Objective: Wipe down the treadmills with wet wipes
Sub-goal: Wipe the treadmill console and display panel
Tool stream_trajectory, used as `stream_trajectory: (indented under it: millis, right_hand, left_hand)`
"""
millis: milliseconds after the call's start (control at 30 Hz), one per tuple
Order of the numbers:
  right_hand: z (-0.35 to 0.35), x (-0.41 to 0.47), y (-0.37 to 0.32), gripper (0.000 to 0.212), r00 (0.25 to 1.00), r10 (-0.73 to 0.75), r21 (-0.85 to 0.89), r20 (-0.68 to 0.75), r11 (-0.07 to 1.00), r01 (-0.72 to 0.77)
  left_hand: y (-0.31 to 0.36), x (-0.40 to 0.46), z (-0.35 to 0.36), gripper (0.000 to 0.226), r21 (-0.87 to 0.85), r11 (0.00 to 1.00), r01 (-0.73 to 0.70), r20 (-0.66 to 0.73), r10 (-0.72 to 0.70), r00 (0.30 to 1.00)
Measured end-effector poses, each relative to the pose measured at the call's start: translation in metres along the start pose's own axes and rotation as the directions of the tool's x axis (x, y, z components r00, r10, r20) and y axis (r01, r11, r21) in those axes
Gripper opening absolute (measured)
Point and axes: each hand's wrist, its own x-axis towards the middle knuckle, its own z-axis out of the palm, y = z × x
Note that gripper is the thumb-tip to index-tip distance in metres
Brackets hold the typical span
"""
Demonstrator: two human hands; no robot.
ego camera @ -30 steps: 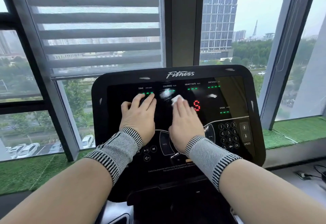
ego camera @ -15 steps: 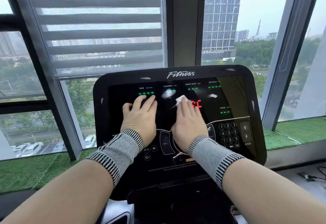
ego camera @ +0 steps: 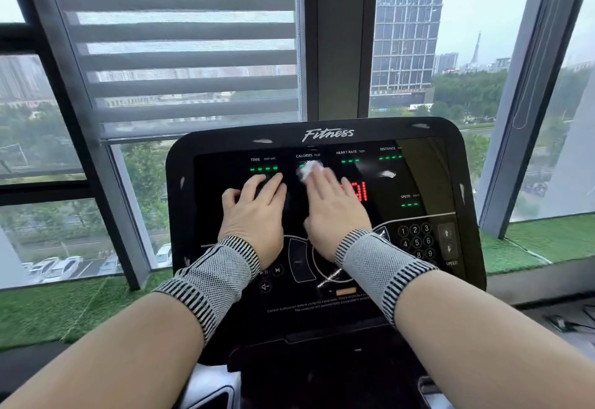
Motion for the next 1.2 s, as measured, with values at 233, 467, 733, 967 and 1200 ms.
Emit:
stream_trajectory:
  millis: [233, 467, 733, 967, 1200]
  right_hand:
    - [0.016, -0.035, 0.015, 0.068, 0.989, -0.128, -0.015, 0.080, 0.991, 0.129]
    - [0.029, -0.046, 0.016, 0.069, 0.955, -0.287, -0.073, 0.077, 0.953, 0.293]
    - [0.024, -0.044, 0.033, 0.068, 0.934, -0.331, -0.112, 0.136, 0.931, 0.347]
    - [0.010, -0.020, 0.033, 0.067, 0.983, -0.183, -0.095, 0.007, 0.978, 0.183]
    - [-0.007, 0.022, 0.042, 0.066, 0.998, 0.048, -0.017, -0.047, 0.999, -0.049]
  left_hand:
    - [0.010, 0.005, 0.000, 0.063, 0.010, 1.000, -0.014, 0.005, 0.014, 1.000]
    - [0.024, 0.009, 0.002, 0.063, 0.015, 1.000, -0.019, 0.046, 0.019, 0.999]
    - [0.024, 0.010, 0.007, 0.063, 0.010, 1.000, -0.013, -0.022, 0.013, 1.000]
    - [0.028, 0.017, 0.008, 0.061, 0.007, 1.000, -0.004, -0.085, 0.005, 0.996]
    - [0.035, 0.027, 0.007, 0.066, 0.028, 0.999, 0.040, -0.056, -0.038, 0.998]
